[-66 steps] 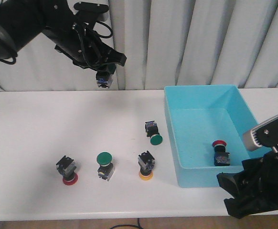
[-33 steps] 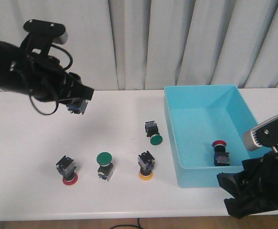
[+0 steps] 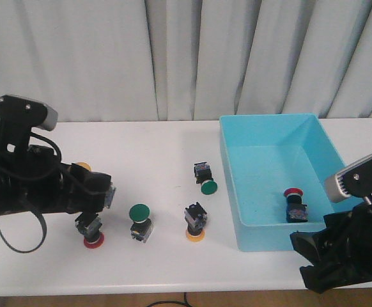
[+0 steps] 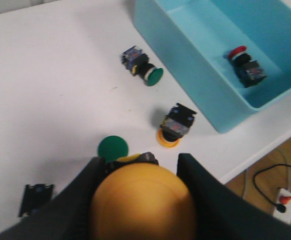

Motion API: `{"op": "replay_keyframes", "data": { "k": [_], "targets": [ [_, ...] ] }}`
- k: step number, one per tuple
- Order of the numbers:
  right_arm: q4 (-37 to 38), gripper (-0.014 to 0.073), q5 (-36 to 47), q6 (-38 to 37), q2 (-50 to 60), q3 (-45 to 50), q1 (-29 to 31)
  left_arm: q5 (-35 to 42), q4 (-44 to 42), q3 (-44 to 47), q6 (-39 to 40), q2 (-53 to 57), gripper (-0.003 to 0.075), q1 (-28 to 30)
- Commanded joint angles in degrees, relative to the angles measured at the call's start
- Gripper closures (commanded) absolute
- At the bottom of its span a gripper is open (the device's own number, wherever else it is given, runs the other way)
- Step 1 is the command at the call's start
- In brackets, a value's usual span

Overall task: Pick red and yellow buttons and place in box
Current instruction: 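Lift the yellow button with the left gripper and swing it toward the box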

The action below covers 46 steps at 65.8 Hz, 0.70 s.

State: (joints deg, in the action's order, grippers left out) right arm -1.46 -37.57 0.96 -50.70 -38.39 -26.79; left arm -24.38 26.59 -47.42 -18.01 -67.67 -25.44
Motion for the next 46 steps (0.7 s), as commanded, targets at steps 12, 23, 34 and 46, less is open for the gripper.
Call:
{"op": "replay_keyframes", "data": {
  "k": [12, 23, 34, 46],
  "targets": [
    [0.33, 0.0159, 3.16, 0.07, 0.49, -1.55, -0.15, 4.50, 27.57, -1.38, -24.27, -3.50, 0.0563, -4.07],
    [0.33, 0.0159, 3.16, 0.07, 0.49, -1.55, -0.15, -2.58, 47.29, -1.38, -43.24, -6.98, 0.0563, -4.13],
    [0.33, 0.0159, 3.16, 0.07, 0.49, -1.55, -0.15, -8.36, 60.59, -1.38, -58.17, -9.03, 0.0563, -4.13],
    [0.33, 0.0159, 3.16, 0.07, 0.49, -1.55, -0.15, -10.04, 66.02, -1.38, -68.29, -9.30, 0.0563, -4.13]
  ]
}}
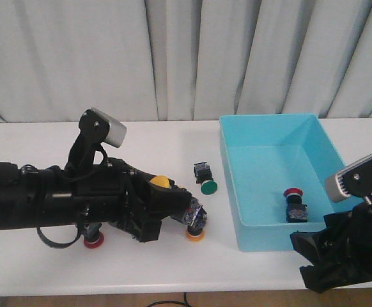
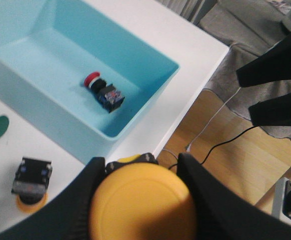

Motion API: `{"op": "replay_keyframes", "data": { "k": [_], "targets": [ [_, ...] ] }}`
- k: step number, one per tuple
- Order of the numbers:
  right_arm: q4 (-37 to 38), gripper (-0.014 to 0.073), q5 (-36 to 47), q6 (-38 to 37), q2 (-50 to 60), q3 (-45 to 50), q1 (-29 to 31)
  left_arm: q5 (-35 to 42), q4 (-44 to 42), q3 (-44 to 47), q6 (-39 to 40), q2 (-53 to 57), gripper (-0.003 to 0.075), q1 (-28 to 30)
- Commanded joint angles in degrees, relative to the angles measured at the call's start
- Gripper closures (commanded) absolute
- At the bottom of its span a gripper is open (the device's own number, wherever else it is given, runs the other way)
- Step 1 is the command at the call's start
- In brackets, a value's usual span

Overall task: Pick red and yellow buttons and place in box
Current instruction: 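Lift the yellow button with the left gripper and swing it toward the box, then reach the right gripper to the yellow button and take it from the left gripper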

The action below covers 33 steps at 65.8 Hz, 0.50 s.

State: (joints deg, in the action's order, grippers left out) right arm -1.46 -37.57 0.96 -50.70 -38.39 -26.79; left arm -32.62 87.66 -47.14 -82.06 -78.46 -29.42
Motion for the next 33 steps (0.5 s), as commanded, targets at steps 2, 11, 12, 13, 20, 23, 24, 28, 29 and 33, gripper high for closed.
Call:
{"op": "replay_keyframes", "data": {
  "k": [2, 11, 12, 13, 20, 23, 24, 28, 29, 33],
  "targets": [
    [0.33, 0.0159, 3.16, 0.07, 0.49, -1.55, -0.15, -2.02, 4.95, -1.67, -4.81, 1.48, 0.0563, -0.15],
    [0.33, 0.0159, 3.16, 0.07, 0.49, -1.55, -0.15, -3.16, 4.95, -1.67, -5.01, 1.48, 0.0563, -0.15],
    [0.33, 0.0159, 3.16, 0.07, 0.49, -1.55, -0.15, -3.28, 4.95, -1.67, -5.01, 1.48, 0.0563, -0.15],
    [0.33, 0.0159, 3.16, 0.07, 0.49, -1.55, -0.15, -3.28, 4.95, -1.67, -5.01, 1.48, 0.0563, -0.15],
    [0.33, 0.0159, 3.16, 0.07, 0.49, -1.55, -0.15, -3.25, 4.83, -1.67, -5.01, 1.48, 0.0563, -0.15],
    [0.33, 0.0159, 3.16, 0.07, 0.49, -1.55, -0.15, -3.25, 4.83, -1.67, -5.01, 1.48, 0.0563, -0.15],
    [0.33, 0.0159, 3.16, 0.07, 0.49, -1.55, -0.15, -3.25, 4.83, -1.67, -5.01, 1.48, 0.0563, -0.15],
    [0.33, 0.0159, 3.16, 0.07, 0.49, -1.55, -0.15, -3.30, 4.84, -1.67, -5.01, 1.48, 0.0563, -0.15],
    [0.27, 0.0159, 3.14, 0.07, 0.49, -1.55, -0.15, -3.30, 4.84, -1.67, -5.01, 1.48, 0.0563, -0.15],
    [0.27, 0.0159, 3.14, 0.07, 0.49, -1.55, -0.15, -3.63, 4.84, -1.67, -5.01, 1.48, 0.0563, -0.15]
  ]
}}
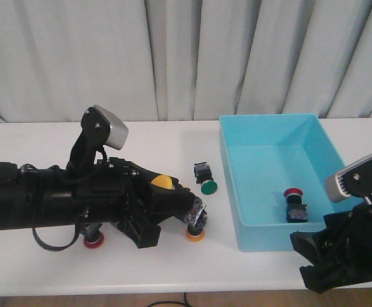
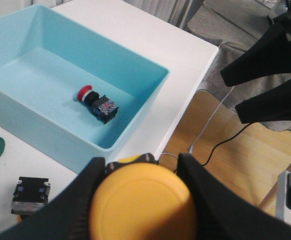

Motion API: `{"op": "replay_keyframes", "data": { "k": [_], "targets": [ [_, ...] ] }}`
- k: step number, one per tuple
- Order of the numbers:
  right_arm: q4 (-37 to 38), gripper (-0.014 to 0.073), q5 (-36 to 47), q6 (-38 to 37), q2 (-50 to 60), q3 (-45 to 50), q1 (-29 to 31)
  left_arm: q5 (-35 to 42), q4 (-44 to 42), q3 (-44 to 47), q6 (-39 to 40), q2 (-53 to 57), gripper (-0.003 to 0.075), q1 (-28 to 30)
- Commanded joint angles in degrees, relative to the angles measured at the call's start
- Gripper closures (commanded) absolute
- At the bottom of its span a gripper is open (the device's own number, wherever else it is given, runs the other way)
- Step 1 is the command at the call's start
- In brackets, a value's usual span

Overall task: Pick red and yellow buttons and place in box
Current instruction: 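Reach the right gripper to the yellow button and take it from the left gripper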

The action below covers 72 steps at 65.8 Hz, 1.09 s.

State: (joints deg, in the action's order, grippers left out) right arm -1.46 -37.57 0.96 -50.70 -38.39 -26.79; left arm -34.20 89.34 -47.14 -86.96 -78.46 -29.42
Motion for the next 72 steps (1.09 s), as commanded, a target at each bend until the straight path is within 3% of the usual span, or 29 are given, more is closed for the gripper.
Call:
{"op": "replay_keyframes", "data": {
  "k": [1, 21, 28, 43, 58, 72],
  "targets": [
    [0.27, 0.0159, 3.20, 0.01, 0.49, -1.55, -0.15, -2.16, 3.16, -1.67, -0.10, 1.48, 0.0563, -0.15],
    [-2.46, 0.0156, 7.14, -0.04, 0.21, -1.87, -0.15, -2.97, 3.16, -1.67, -0.10, 1.48, 0.0563, -0.15],
    [-2.74, 0.0120, 3.97, 2.94, -2.25, -5.18, -0.15, -2.97, 3.16, -1.67, -0.10, 1.48, 0.0563, -0.15],
    [-14.19, -0.0023, -5.24, 20.21, -11.99, -14.43, -0.15, -2.98, 3.09, -1.67, -0.10, 1.48, 0.0563, -0.15],
    [-20.51, -0.0001, -10.57, 32.96, -20.67, -20.82, -0.15, -2.97, 3.08, -1.67, -0.10, 1.48, 0.0563, -0.15],
    [-25.32, 0.0039, -8.32, 54.78, -22.69, -21.20, -0.15, -3.93, 3.27, -1.67, 0.07, 1.48, 0.0563, -0.15]
  ]
}}
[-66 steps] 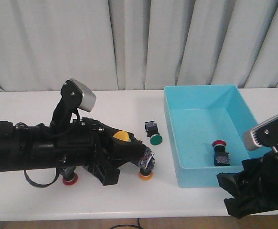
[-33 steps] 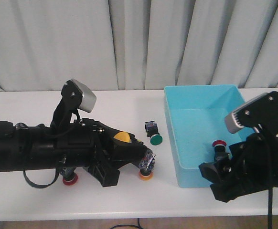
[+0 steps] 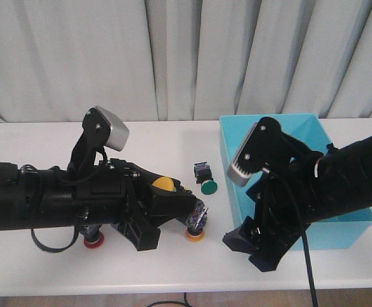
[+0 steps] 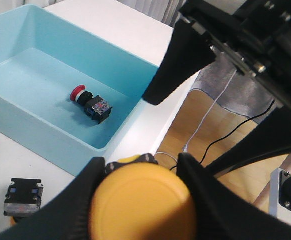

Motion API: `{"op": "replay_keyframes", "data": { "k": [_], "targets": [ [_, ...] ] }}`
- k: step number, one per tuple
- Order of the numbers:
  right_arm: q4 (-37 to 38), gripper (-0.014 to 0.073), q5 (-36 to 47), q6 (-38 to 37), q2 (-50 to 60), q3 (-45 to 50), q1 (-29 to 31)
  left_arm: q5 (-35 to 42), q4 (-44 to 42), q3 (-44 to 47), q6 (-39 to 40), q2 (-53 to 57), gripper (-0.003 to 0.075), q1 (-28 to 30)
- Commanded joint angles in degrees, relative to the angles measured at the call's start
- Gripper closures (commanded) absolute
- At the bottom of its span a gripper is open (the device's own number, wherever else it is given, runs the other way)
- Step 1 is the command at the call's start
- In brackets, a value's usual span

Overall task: Pick red and yellow buttons and place in box
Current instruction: 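Reach the right gripper to the yellow button and take it from the left gripper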

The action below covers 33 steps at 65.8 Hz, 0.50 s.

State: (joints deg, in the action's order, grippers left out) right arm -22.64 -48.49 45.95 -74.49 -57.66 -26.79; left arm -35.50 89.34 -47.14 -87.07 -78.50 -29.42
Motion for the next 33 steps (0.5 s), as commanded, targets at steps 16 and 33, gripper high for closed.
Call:
{"op": "replay_keyframes", "data": {
  "k": [16, 33],
  "targets": [
    [-12.25, 0.0072, 5.11, 21.59, 1.11, 0.03, -0.26, -3.47, 5.91, -1.67, 0.18, 1.53, 0.0563, -0.15],
    [-11.11, 0.0083, 18.19, 22.27, 1.03, 2.56, -7.89, -3.61, 8.20, -1.67, 0.18, 1.31, 0.0563, -0.15]
  ]
}}
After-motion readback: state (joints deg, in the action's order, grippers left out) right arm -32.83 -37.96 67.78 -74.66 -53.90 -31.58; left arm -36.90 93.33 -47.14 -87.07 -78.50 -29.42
